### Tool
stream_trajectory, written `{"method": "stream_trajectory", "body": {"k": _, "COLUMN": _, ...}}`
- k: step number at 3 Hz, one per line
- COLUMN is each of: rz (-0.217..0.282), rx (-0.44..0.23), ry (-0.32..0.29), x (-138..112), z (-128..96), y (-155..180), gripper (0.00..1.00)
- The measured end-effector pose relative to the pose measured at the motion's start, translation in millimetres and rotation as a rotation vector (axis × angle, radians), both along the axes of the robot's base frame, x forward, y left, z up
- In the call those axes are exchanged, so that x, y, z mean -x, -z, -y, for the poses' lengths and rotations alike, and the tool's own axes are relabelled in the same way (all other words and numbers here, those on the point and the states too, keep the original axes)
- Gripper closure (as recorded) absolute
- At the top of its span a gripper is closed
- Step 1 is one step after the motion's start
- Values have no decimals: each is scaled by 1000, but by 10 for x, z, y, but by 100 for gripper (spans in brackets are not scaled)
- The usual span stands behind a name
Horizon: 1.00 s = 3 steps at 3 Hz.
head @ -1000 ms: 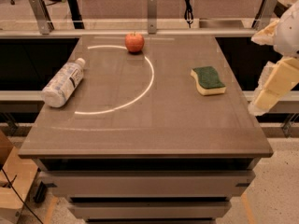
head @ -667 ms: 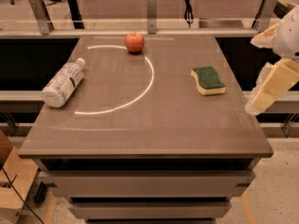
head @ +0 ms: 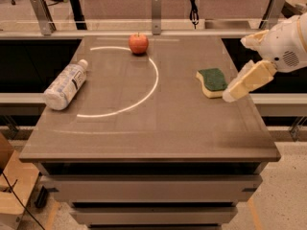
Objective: Move sponge near blue plastic bottle
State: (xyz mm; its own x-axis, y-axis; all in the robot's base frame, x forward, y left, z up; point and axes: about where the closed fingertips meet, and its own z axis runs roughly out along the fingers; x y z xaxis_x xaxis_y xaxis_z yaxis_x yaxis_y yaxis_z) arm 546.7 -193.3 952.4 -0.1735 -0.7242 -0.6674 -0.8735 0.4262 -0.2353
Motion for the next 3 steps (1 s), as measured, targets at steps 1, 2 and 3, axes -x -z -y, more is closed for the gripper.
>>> {"method": "stream_trajectory", "body": {"k": 1, "rz": 32, "rx": -96, "ry": 15, "x": -318, "z": -57, "y": 124, "gripper": 0}}
{"method": "stream_trajectory", "body": {"k": 2, "rz": 22, "rx": -155, "ry": 29, "x": -604, "z": -94, "y": 326, "gripper": 0}}
{"method": "stream_trajectory", "body": {"k": 3, "rz": 17, "rx": -157, "ry": 29, "x": -616, "z": -94, "y": 359, "gripper": 0}}
